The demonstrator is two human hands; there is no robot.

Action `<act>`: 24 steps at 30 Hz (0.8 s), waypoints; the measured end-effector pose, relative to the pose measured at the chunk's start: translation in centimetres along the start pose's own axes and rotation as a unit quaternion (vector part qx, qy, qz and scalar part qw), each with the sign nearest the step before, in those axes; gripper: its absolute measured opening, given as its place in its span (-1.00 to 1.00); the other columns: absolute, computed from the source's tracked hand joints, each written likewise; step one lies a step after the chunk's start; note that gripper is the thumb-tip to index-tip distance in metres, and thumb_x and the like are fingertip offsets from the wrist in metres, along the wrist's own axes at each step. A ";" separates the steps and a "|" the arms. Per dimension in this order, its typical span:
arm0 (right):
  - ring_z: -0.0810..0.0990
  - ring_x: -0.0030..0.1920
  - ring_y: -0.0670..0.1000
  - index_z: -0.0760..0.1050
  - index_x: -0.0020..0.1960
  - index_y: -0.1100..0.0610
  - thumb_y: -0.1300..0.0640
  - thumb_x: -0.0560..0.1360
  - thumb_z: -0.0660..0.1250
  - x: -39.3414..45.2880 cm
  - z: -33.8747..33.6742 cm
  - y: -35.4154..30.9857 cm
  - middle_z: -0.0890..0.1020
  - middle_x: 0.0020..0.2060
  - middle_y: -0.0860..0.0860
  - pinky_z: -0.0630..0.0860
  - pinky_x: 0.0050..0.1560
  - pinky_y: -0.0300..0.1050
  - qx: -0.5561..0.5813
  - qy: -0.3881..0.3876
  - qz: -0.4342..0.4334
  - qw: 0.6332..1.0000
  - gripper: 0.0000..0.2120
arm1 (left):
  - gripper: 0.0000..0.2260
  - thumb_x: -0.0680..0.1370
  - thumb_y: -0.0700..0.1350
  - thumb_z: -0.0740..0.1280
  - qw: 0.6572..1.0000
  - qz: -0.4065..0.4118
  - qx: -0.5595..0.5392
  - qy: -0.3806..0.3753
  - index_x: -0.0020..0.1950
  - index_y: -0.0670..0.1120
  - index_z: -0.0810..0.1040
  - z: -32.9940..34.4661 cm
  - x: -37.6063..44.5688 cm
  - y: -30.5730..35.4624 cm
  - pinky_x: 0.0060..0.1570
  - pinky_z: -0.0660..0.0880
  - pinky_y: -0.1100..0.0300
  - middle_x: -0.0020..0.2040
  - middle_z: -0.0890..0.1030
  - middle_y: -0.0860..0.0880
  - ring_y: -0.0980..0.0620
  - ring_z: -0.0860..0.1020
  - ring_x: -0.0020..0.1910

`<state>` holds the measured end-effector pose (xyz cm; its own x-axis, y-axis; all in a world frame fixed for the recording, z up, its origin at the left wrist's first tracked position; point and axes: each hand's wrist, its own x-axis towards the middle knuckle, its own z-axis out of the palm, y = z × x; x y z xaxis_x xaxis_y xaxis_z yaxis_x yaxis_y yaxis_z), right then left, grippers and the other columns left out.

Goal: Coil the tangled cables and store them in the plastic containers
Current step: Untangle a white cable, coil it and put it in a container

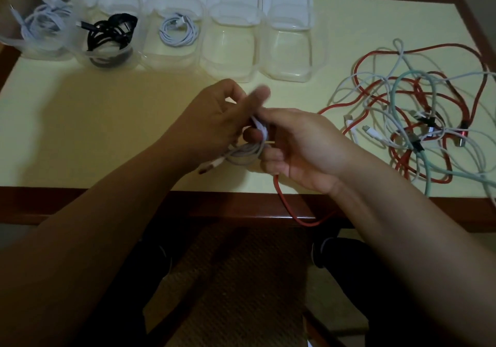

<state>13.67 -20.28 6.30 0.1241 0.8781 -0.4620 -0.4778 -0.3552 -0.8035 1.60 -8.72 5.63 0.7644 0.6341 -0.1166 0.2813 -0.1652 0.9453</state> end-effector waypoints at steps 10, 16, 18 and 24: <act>0.06 -0.33 0.03 0.44 -0.09 0.11 0.03 0.72 0.19 0.6 -0.6 -0.2 0.41 -0.35 0.00 0.14 -0.43 -0.18 0.045 0.056 -0.041 0.997 -0.75 | -0.60 0.58 0.12 0.41 0.992 -0.065 0.095 -0.053 -0.12 -0.25 0.61 -1.7 0.1 -1.3 -0.47 0.54 0.12 -0.37 0.66 -0.13 -0.05 0.63 -0.46; 0.02 -0.34 0.05 0.37 -0.22 0.05 -0.06 0.71 0.24 1.0 -0.6 0.0 0.37 -0.38 -0.02 0.16 -0.49 -0.19 -0.056 0.046 -0.048 0.996 -0.65 | -0.85 0.66 -0.10 0.35 0.995 -0.059 0.061 -0.046 0.05 -0.19 0.56 -1.3 0.2 -1.4 -0.58 0.35 0.24 -0.50 0.54 -0.03 0.09 0.44 -0.61; 0.07 -0.39 0.00 0.35 -0.21 0.04 -0.05 0.71 0.23 1.0 -0.8 -0.1 0.38 -0.37 -0.03 0.13 -0.44 -0.16 -0.055 0.033 -0.043 0.997 -0.66 | -0.87 0.64 -0.16 0.38 0.998 -0.045 0.045 -0.030 0.14 -0.18 0.53 -1.4 0.2 -1.2 -0.58 0.35 0.32 -0.49 0.56 -0.02 0.14 0.43 -0.61; 0.19 -0.48 -0.08 0.33 -0.18 0.05 -0.08 0.72 0.20 1.0 -0.8 -0.2 0.39 -0.36 -0.04 0.16 -0.46 -0.18 -0.055 0.009 -0.044 0.997 -0.66 | -0.83 0.67 -0.14 0.31 0.990 0.040 0.126 -0.045 0.22 -0.01 0.64 -2.0 -0.1 -1.4 -0.45 0.36 0.27 -0.44 0.55 0.05 0.21 0.42 -0.55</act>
<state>14.58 -19.53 5.72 0.1771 0.9020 -0.3937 -0.3656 -0.3110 -0.8773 -0.01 -7.02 4.91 0.8354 0.5437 -0.0809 0.3448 -0.4036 0.8475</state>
